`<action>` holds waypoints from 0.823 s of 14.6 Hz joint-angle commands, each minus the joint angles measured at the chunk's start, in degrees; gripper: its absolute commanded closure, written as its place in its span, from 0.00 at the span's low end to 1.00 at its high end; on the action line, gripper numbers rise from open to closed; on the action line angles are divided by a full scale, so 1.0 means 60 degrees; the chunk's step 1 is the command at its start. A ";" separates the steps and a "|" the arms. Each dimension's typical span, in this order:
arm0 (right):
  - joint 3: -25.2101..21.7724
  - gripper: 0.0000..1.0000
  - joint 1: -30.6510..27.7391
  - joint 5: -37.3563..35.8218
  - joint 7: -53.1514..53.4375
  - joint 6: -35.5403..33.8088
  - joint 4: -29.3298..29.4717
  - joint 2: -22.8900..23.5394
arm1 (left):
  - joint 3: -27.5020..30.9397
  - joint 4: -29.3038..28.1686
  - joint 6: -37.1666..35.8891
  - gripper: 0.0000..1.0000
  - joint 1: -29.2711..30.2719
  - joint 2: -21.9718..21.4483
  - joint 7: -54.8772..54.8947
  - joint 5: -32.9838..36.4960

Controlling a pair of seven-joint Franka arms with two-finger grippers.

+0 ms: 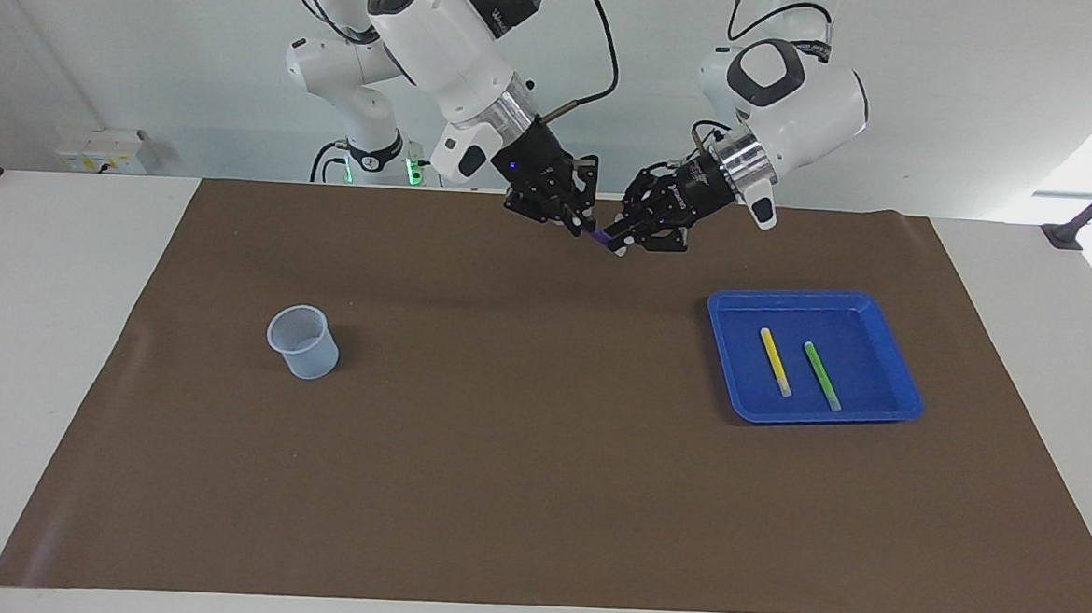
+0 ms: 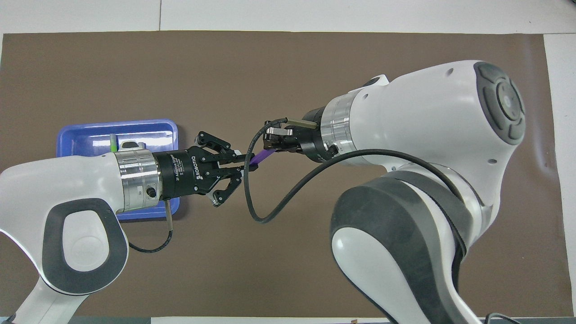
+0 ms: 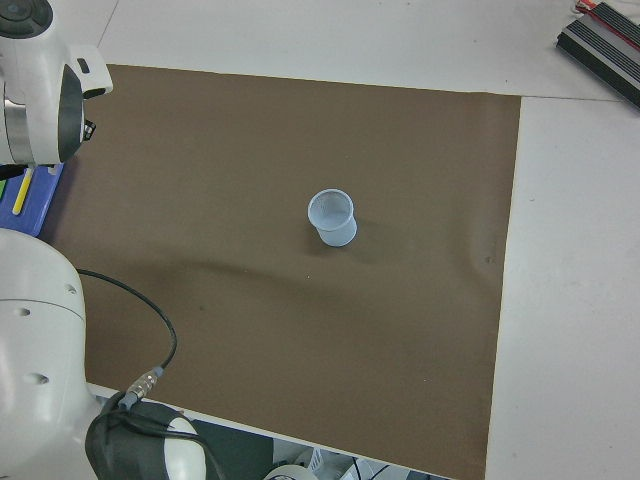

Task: Transfer and insert pens with both arms
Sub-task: 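Grasp the purple pen tip with the right gripper, open the left gripper, then carry the purple pen into the white cup with the right gripper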

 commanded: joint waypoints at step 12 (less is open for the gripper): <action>-0.0029 1.00 -0.2986 -0.3698 -0.2928 -0.0398 -0.1635 -0.0758 | 0.0113 -0.0224 -0.0850 0.00 0.0825 -0.0309 0.0383 0.2357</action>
